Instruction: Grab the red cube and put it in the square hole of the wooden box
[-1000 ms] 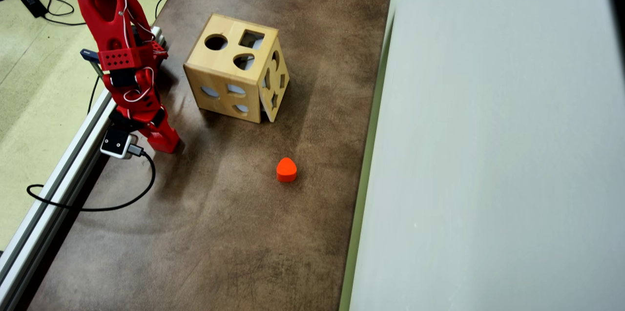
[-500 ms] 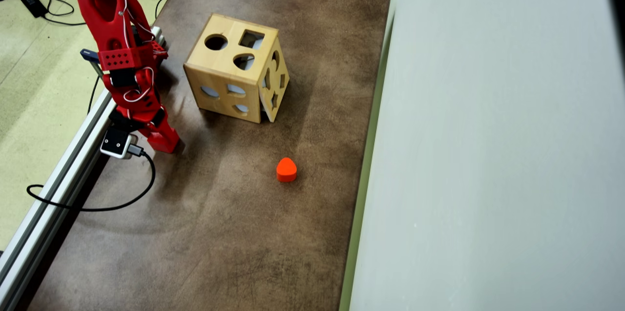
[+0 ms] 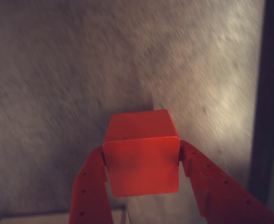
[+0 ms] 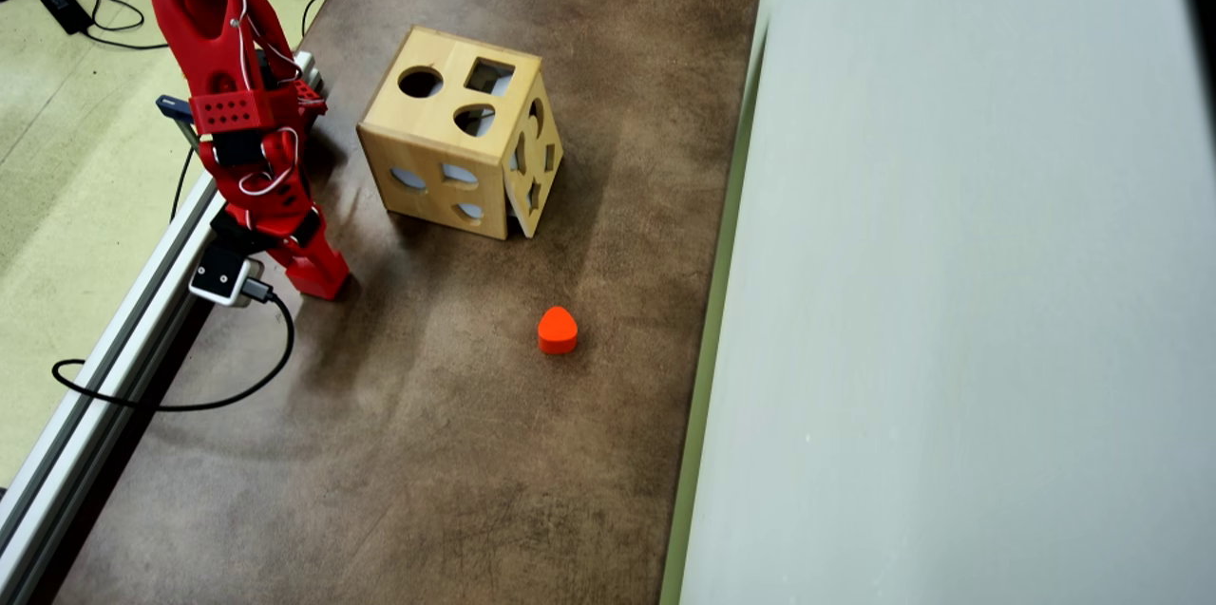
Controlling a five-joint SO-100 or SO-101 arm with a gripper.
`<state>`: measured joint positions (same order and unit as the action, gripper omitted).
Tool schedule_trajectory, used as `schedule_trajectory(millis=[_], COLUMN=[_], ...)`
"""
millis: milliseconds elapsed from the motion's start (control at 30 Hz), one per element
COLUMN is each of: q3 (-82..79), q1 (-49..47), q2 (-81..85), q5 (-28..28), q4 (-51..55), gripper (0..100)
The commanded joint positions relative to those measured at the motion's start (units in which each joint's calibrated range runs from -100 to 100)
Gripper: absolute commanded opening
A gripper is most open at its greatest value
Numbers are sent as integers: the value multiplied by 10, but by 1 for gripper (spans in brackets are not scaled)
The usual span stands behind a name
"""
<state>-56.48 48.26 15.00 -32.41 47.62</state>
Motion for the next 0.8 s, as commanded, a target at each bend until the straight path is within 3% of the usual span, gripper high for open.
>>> schedule_trajectory(millis=[0,467,767], q3=[46,293,464], q1=[-4,-7,-121], q2=[67,161,161], q5=[2,36,109], q4=[92,276,396], gripper=[3,3,3])
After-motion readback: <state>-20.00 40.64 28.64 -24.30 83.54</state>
